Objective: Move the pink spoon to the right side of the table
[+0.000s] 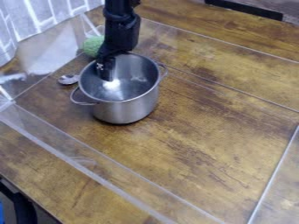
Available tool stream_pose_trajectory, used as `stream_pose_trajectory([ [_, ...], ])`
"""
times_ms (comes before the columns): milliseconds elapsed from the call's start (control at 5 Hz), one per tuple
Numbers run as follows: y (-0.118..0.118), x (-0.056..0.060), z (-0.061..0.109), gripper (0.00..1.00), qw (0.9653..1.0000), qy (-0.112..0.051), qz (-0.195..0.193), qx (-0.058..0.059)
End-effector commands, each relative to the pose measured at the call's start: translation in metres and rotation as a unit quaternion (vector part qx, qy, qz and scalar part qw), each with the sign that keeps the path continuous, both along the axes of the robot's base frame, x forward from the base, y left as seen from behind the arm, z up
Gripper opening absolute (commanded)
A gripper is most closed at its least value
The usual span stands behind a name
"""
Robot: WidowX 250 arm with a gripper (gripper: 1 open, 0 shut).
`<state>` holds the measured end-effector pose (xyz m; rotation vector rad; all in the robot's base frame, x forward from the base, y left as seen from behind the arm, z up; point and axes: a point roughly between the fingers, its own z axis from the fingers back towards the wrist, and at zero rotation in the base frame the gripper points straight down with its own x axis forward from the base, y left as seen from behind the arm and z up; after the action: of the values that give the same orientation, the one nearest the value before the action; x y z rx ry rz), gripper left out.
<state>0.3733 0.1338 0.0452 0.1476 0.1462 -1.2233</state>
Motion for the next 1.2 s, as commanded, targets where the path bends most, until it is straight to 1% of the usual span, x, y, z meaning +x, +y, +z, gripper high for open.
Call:
stream_pose_trajectory([
  [0, -0.007, 0.011, 0.037, 0.0, 0.9987, -0.042, 0.018, 0.025],
  [200, -0.006, 0.011, 0.048, 0.0, 0.9975, -0.047, 0.039, 0.035],
  [600, -0.021, 0.003, 0.05, 0.0, 0.996, -0.061, 0.042, 0.05],
  [800, -0.018, 0.005, 0.055, 0.0, 0.9938, -0.067, 0.068, 0.057],
  [1000, -0.015, 0.008, 0.052, 0.0, 0.9917, -0.068, 0.093, 0.056],
])
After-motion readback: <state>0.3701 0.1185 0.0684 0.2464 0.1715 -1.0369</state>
